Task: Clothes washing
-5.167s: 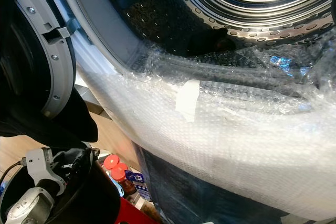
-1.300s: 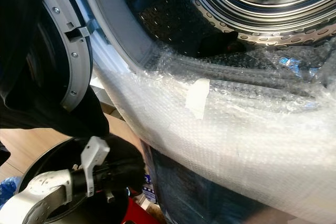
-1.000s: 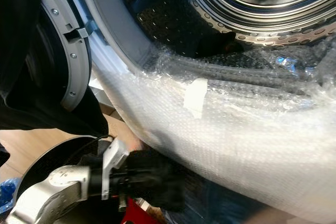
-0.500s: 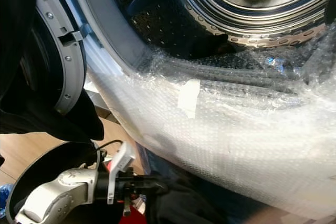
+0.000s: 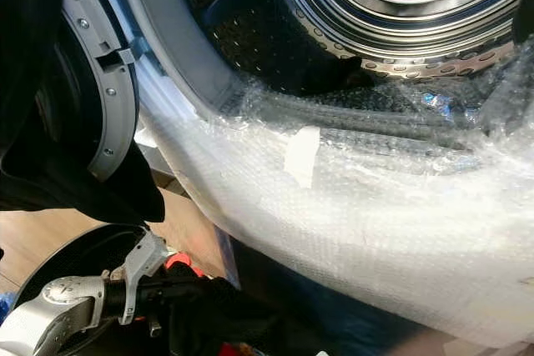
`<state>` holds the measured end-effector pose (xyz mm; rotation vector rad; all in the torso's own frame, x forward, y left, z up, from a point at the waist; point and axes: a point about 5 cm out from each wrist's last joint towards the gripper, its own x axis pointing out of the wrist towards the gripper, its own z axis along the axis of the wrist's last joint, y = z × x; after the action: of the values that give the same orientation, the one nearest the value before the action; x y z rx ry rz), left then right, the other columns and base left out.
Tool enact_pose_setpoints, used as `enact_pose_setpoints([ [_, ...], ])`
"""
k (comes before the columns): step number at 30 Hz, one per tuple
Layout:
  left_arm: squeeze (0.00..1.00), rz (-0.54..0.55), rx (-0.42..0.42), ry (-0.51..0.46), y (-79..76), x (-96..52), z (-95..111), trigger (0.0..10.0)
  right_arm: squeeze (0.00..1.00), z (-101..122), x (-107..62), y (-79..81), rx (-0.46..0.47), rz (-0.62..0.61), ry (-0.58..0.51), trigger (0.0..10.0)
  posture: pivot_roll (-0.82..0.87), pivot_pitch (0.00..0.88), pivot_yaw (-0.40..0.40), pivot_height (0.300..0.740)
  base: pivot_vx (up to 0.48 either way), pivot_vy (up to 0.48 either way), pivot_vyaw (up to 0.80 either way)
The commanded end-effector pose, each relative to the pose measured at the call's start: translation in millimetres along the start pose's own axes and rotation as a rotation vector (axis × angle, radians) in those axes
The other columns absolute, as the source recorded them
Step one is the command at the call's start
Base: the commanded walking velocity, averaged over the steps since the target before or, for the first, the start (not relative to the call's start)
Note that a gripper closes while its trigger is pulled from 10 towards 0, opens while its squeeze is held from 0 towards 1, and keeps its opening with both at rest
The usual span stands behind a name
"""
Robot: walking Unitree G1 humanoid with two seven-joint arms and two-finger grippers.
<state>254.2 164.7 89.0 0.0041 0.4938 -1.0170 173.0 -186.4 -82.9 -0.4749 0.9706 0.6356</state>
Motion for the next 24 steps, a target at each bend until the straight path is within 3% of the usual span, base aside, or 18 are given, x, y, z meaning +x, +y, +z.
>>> enact_pose_setpoints([
  [1,0.00,0.021,0.016,0.003,3.5,-8.0,0,0.0,0.00,9,2.6,5.4,-0.047,0.049,-0.033,10.0,-0.08,0.000,0.153,0.740,0.000,0.000,0.00],
  [7,0.00,-0.040,0.024,0.051,-5.5,-3.4,-10,0.0,0.00,24,-3.6,-7.8,-0.138,0.123,-0.117,10.0,-0.08,0.000,0.151,0.740,0.000,0.000,0.00],
  [11,0.00,-0.064,0.037,0.053,-8.8,3.4,-10,0.0,0.00,39,-12.1,-31.1,-0.176,0.051,-0.190,10.0,-0.09,0.000,0.157,0.740,0.000,0.000,0.00],
  [12,0.00,-0.081,0.040,0.050,-10.8,6.5,-8,0.0,0.70,43,-17.4,-40.7,-0.183,0.034,-0.220,10.0,-0.09,0.000,0.158,0.740,0.000,0.000,0.00],
  [13,0.00,-0.088,0.040,0.048,-11.7,7.8,-7,0.0,0.70,45,-20.2,-44.4,-0.184,0.035,-0.238,10.0,-0.10,0.003,0.158,0.740,0.000,0.000,0.00],
  [14,0.00,-0.092,0.045,0.045,-12.2,10.2,-5,0.0,1.00,47,-27.4,-52.8,-0.190,0.026,-0.270,10.0,-0.10,0.005,0.157,0.740,0.000,0.000,0.00],
  [18,0.00,-0.084,0.048,0.042,-10.7,11.2,-4,0.0,1.00,42,-38.4,-59.2,-0.235,0.046,-0.286,10.0,-0.11,0.009,0.161,0.740,0.000,0.000,0.00],
  [24,0.00,-0.102,0.075,0.051,-12.2,18.2,0,0.0,1.00,35,-58.5,-54.9,-0.323,0.172,-0.309,10.0,-0.11,0.008,0.157,0.740,0.000,0.000,0.00],
])
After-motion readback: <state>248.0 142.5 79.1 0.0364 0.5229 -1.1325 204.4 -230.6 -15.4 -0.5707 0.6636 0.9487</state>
